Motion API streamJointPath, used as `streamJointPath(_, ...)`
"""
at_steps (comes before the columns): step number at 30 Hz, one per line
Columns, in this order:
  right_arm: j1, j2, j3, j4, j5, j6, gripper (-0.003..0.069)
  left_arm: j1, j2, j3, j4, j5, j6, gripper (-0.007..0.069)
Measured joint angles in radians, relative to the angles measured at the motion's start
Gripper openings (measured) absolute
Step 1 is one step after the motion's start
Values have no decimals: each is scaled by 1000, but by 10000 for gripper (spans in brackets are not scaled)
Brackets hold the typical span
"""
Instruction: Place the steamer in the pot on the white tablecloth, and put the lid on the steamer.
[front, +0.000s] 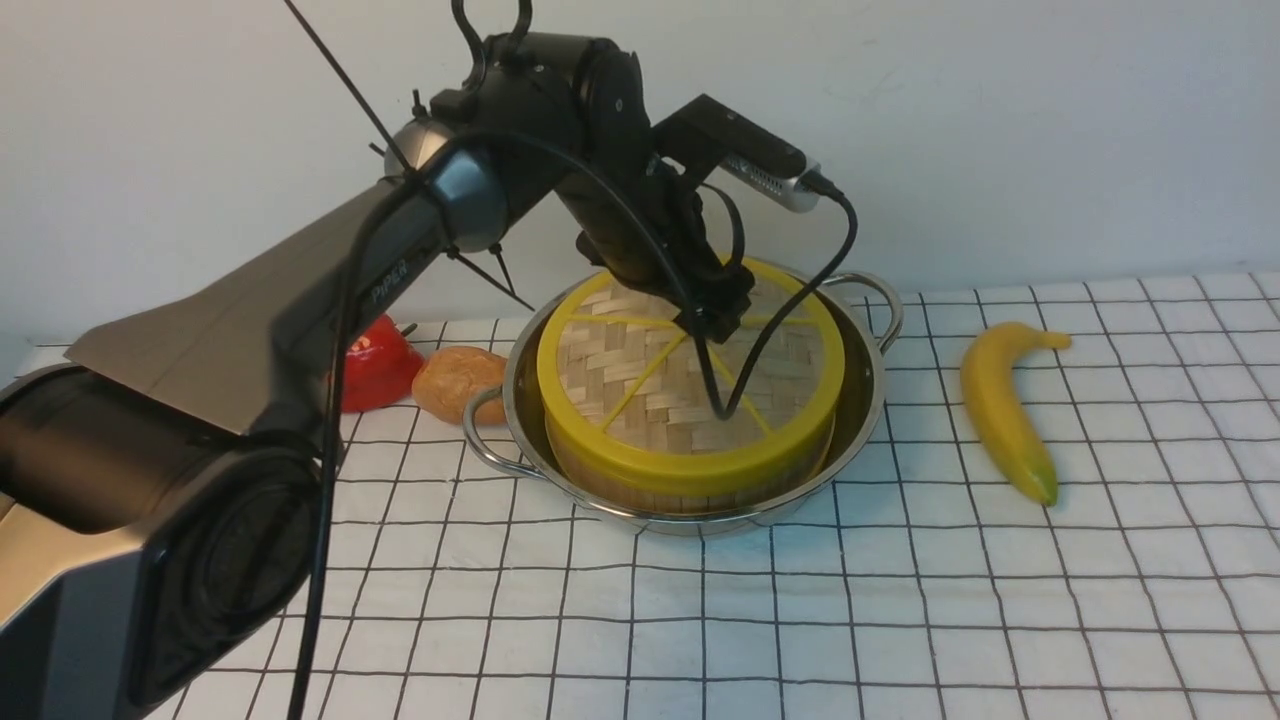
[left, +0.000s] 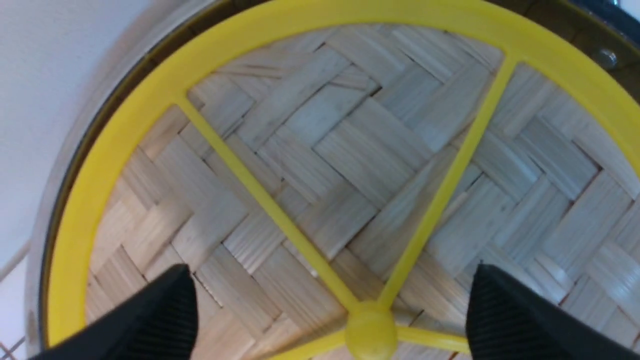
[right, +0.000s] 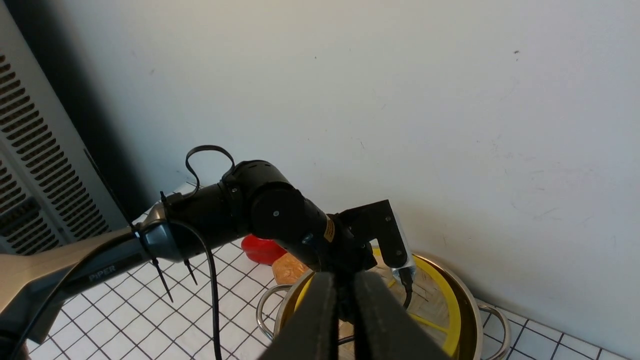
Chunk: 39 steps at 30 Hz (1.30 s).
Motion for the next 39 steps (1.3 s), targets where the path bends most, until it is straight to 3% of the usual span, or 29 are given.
streamJointPath(4,0,0,0,0,0,0,73,0,-23,0,19,2,0,643)
streamJointPath(8,0,0,0,0,0,0,76,0,-77,0,74,17,0,533)
streamJointPath(11,0,0,0,0,0,0,82,0,-139,0,106,68,0,389)
streamJointPath(12,0,0,0,0,0,0,83,0,-148,0,106,77,0,377)
streamJointPath(14,0,0,0,0,0,0,86,0,-206,0,110,133,0,200)
streamJointPath(15,0,0,0,0,0,0,87,0,-215,0,110,140,0,186)
streamJointPath(18,0,0,0,0,0,0,92,0,-298,-1,110,171,5,5)
streamJointPath(32,0,-33,15,-45,-2,3,104,0,-657,133,25,176,25,-22)
streamJointPath(39,0,-134,164,-106,-3,-16,111,0,-1000,392,-13,165,28,-22)
